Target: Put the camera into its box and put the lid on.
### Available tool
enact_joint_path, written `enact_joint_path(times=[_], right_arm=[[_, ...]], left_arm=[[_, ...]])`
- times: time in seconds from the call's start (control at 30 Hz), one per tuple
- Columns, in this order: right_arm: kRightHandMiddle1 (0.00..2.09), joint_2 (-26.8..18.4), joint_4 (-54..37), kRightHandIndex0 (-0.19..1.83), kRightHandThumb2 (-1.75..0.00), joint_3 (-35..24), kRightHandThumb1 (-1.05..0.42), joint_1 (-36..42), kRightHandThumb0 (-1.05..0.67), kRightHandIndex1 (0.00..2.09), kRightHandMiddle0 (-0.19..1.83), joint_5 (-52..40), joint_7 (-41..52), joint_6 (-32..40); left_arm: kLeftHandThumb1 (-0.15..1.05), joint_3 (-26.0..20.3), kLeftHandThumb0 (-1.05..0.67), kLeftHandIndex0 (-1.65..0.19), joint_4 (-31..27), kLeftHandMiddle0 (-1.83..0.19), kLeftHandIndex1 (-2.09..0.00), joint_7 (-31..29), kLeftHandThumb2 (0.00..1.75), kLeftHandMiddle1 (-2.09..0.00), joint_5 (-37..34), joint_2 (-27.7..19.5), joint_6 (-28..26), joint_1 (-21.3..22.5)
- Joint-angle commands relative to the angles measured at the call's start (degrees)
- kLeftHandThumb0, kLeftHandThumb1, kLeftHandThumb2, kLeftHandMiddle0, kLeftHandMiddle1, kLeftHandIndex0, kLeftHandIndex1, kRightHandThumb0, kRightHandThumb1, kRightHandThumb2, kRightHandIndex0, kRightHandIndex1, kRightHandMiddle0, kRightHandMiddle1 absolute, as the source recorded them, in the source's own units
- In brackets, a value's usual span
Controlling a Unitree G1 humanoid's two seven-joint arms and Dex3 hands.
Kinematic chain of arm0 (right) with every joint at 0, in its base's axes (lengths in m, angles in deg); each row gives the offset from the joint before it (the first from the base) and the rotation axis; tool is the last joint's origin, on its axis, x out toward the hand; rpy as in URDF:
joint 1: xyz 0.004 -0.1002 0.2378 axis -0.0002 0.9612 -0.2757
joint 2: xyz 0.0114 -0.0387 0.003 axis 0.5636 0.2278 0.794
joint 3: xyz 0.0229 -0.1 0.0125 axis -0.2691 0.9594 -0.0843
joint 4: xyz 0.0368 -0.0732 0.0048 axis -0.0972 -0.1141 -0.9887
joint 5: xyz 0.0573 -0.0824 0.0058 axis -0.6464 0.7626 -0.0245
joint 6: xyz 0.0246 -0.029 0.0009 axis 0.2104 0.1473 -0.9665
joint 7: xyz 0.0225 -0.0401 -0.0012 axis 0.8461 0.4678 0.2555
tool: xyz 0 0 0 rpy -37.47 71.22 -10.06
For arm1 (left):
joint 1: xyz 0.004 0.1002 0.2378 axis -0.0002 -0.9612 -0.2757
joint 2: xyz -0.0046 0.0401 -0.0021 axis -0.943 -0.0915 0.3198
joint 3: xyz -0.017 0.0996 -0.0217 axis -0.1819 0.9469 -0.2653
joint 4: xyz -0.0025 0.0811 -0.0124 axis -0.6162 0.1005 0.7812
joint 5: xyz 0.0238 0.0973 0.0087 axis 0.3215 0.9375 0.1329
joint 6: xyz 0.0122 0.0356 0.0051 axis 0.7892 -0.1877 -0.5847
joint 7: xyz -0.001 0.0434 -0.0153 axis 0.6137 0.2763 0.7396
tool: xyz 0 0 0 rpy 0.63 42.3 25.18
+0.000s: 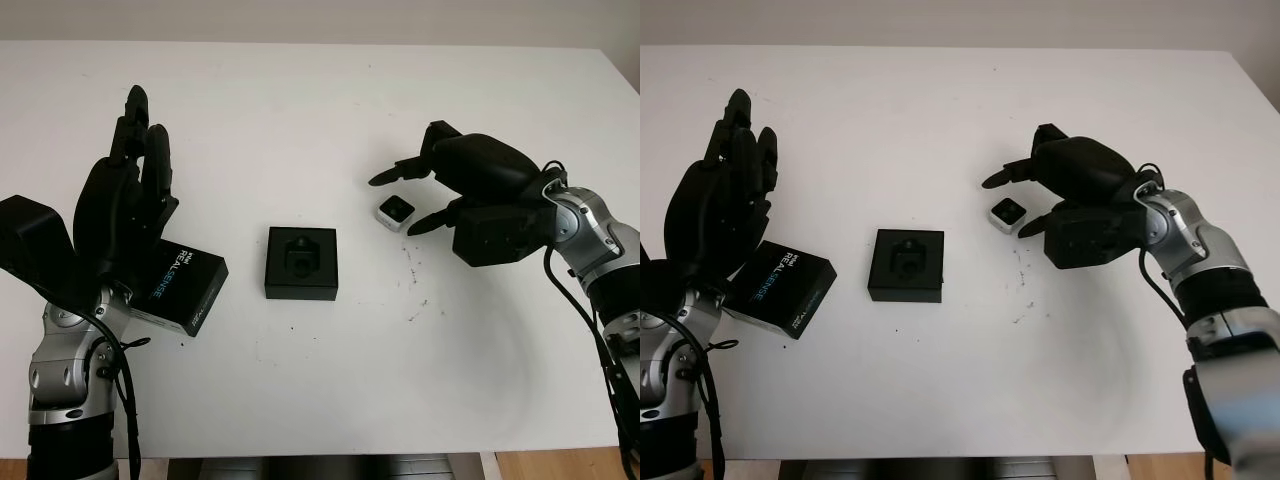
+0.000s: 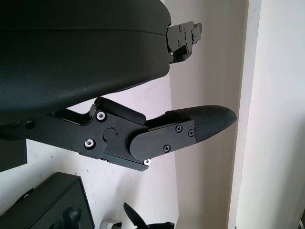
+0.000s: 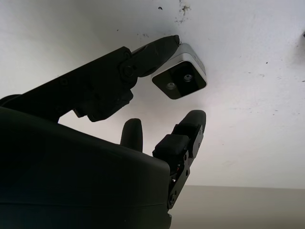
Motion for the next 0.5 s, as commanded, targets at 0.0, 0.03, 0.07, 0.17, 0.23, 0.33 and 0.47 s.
enact_joint_path(times=[0.0,0.03,0.07,0.17,0.23,0.33,0.47], right_arm=[[0.47,0.0,0.8,-0.19,-0.05,0.2,-0.79,0.0,-0.41,2.0,0.57,0.1,-0.4,-0.3],[0.61,0.0,1.1,-0.19,-0.06,0.3,-0.8,0.0,-0.41,1.99,0.5,0.0,-0.3,-0.2],[0.67,0.1,1.4,-0.19,-0.06,0.3,-0.8,-0.1,-0.41,1.99,0.47,-0.1,0.0,-0.4],[0.79,0.1,2.3,-0.19,-0.06,0.5,-0.81,-0.3,-0.41,1.98,0.4,0.1,-0.1,-0.4],[0.8,0.1,2.6,-0.19,-0.06,0.8,-0.81,-0.4,-0.41,1.97,0.39,0.4,-0.3,-0.4],[0.81,0.3,4.0,-0.19,-0.05,0.8,-0.81,-0.6,-0.4,1.95,0.38,0.0,-0.4,-1.3],[0.82,0.5,6.2,-0.19,-0.05,0.7,-0.81,-1.1,-0.38,2.01,0.38,-0.2,-1.2,-2.9]], left_arm=[[1.05,-0.5,-0.7,0.19,-0.4,0.19,0.0,0.1,0.66,0.0,0.0,-0.2,0.6,0.0],[1.05,-0.5,-0.7,0.19,-0.4,0.19,0.0,0.1,0.65,0.0,0.0,-0.2,0.6,0.0],[1.05,-0.5,-0.7,0.19,-0.4,0.19,0.0,0.1,0.65,0.0,0.0,-0.2,0.6,0.0],[1.05,-0.5,-0.71,0.19,-0.3,0.19,0.0,-0.1,0.65,0.0,0.0,-0.3,0.7,-0.1],[1.05,-0.4,-0.71,0.19,-0.5,0.19,0.0,-0.1,0.65,0.0,0.0,-0.3,0.6,-0.2],[1.05,-0.2,-0.7,0.19,-0.7,0.19,0.0,0.0,0.66,0.0,0.4,-0.2,0.8,-0.3],[1.05,-0.1,-0.7,0.19,-0.9,0.19,0.0,0.4,0.67,0.0,0.3,0.0,0.7,-0.3]])
